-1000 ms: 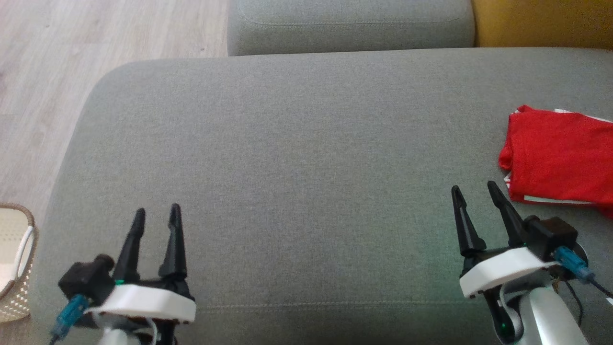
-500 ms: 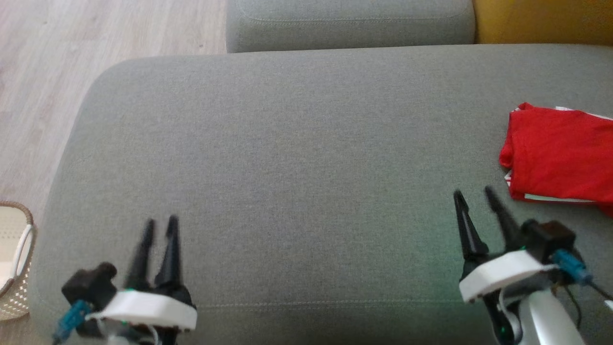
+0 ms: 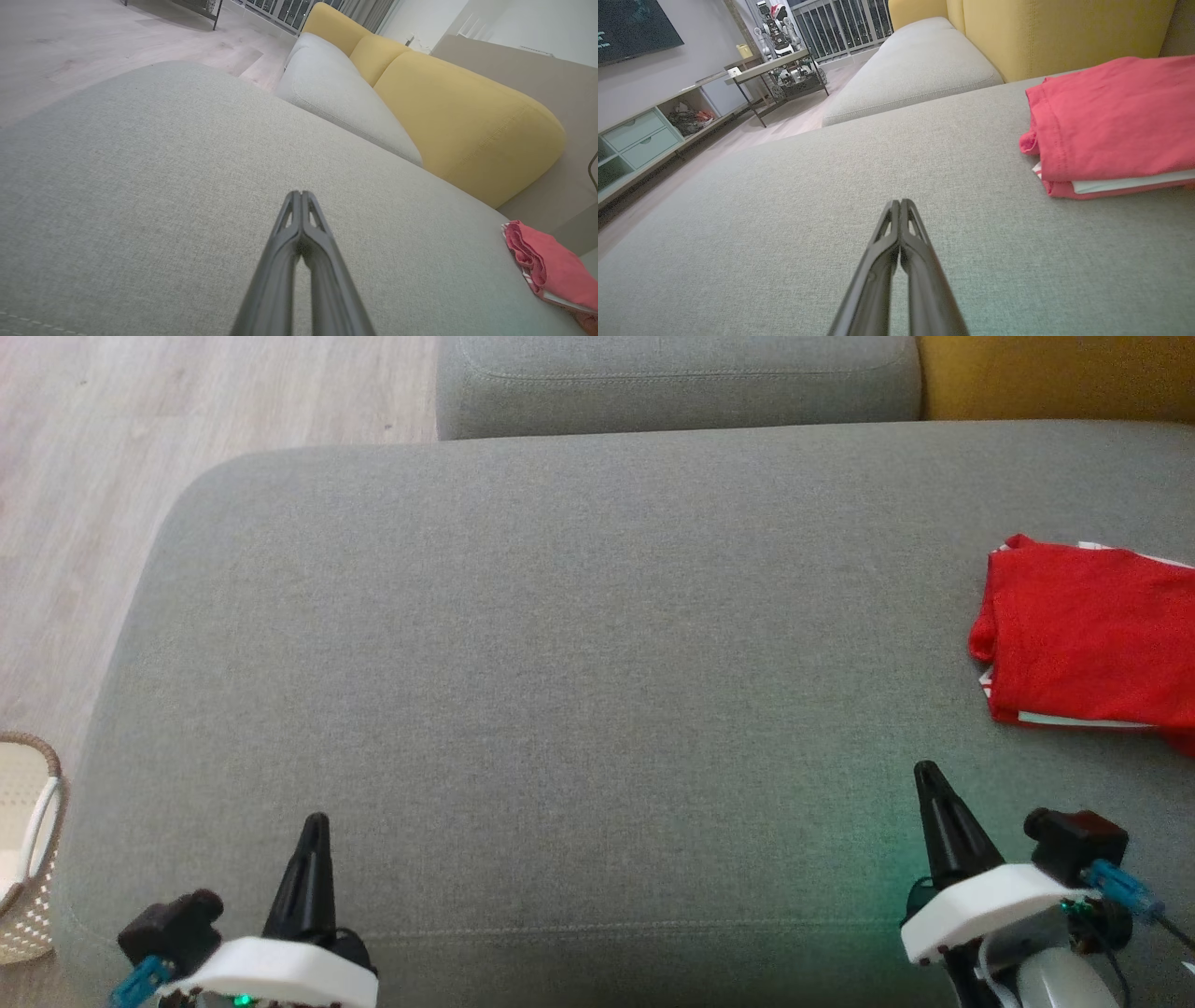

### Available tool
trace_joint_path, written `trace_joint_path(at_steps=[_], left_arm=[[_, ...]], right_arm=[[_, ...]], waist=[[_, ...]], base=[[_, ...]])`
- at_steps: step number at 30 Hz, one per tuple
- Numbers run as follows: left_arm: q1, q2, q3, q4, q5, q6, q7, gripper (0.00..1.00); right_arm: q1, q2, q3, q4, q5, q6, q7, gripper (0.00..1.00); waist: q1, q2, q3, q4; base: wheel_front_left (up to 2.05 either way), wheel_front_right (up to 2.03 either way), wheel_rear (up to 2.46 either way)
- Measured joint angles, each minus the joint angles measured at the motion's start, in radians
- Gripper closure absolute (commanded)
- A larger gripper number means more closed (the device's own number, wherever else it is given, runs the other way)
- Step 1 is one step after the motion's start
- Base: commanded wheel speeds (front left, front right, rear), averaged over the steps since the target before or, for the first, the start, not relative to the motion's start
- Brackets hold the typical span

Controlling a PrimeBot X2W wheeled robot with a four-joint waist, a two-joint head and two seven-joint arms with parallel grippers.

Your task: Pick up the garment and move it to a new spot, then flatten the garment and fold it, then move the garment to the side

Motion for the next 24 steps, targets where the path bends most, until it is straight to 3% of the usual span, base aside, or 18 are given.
trace_joint_path(at_steps=[24], left_arm=[[-0.028, 0.001, 0.024, 0.005, -0.247, 0.0, 0.064, 1.0]], right_arm=[[0.0, 0.0, -0.022, -0.022, 0.286, 0.0, 0.074, 1.0]], waist=[[0.0, 0.0, 0.0, -0.014]], base=[[0.0, 0.0, 0.0]])
